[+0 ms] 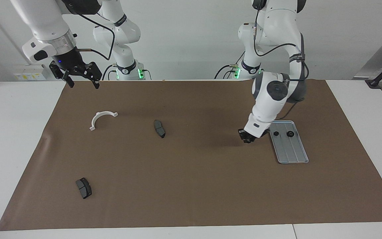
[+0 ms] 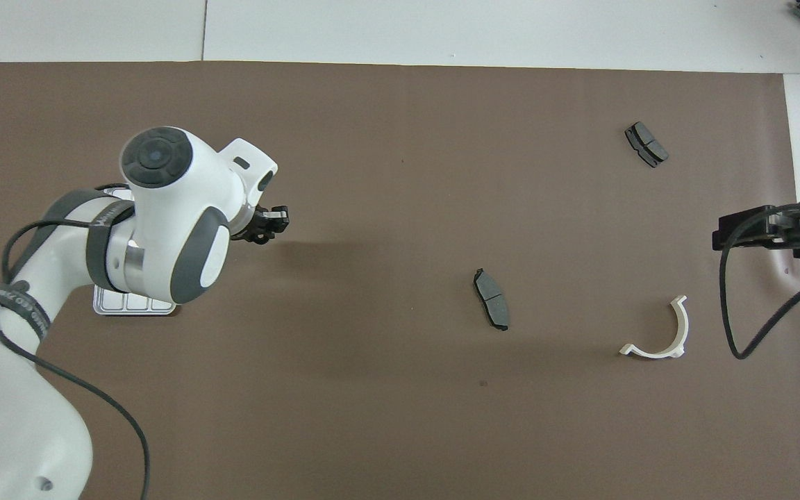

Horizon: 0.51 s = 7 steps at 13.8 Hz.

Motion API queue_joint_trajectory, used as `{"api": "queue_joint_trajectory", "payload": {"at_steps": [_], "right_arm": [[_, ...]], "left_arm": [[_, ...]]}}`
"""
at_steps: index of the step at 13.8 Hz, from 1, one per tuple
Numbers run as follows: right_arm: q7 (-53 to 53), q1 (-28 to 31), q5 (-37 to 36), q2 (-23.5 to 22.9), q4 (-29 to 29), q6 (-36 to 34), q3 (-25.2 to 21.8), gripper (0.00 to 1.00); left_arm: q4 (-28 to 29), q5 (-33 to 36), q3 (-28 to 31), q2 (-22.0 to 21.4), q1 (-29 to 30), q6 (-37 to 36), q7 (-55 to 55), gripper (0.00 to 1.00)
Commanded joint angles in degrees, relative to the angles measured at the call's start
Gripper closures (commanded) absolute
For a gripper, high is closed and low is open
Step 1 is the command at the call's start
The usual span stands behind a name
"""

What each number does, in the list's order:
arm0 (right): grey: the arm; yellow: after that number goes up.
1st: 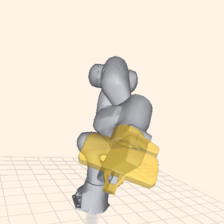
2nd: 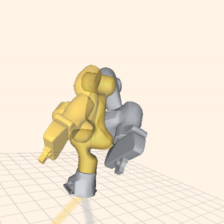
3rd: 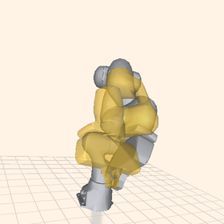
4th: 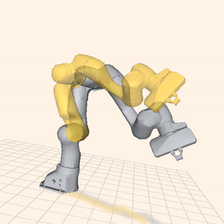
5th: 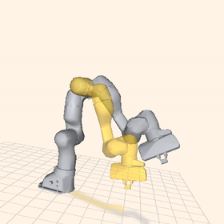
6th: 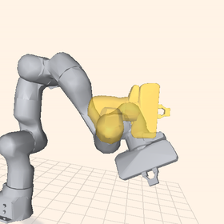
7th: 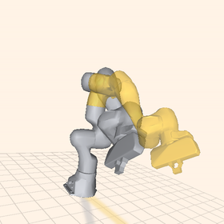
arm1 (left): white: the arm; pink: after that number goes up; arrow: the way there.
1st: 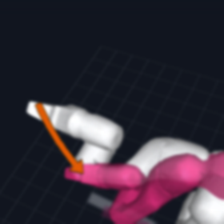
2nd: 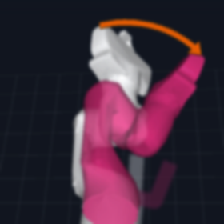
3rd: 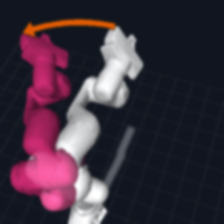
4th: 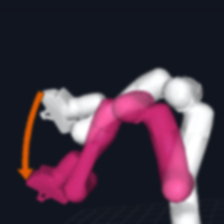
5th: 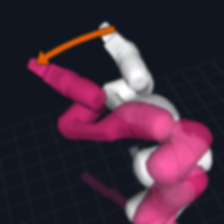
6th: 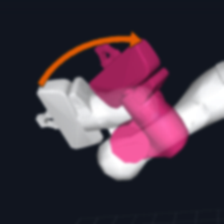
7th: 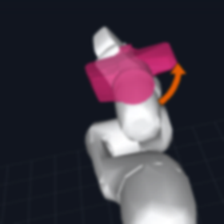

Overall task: Place bearing gear from tray to pile
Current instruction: 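Carry the gear to the table center and release it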

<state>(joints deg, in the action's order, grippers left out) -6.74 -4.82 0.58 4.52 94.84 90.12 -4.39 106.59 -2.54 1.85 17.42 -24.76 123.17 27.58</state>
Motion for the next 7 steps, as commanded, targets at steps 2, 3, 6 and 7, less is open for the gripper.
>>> {"api": "queue_joint_trajectory", "payload": {"at_steps": [2, 3, 6, 7], "right_arm": [[-0.47, 0.51, 0.91, 0.05, -0.63, -1.18, 0.25, 0.0], [-0.47, 0.51, 0.91, 0.05, -0.62, -1.18, 0.25, 0.0], [-0.38, 1.21, 0.56, 0.14, -0.63, -1.09, -0.09, 0.0], [-0.3, 1.73, 0.56, 0.14, -0.71, -1.0, -0.1, 0.0]], "left_arm": [[-0.86, -0.18, 1.13, 0.69, -8.53, 1.1, 11.15, 0.85], [-0.34, -0.18, 1.13, 0.69, -10.9, 2.06, 13.18, 0.85], [2.47, -0.18, 1.13, 1.39, -15.65, 8.29, 18.46, 0.73], [3.0, -0.18, 1.05, 1.48, -16.19, 9.88, 19.78, 0.65]]}}
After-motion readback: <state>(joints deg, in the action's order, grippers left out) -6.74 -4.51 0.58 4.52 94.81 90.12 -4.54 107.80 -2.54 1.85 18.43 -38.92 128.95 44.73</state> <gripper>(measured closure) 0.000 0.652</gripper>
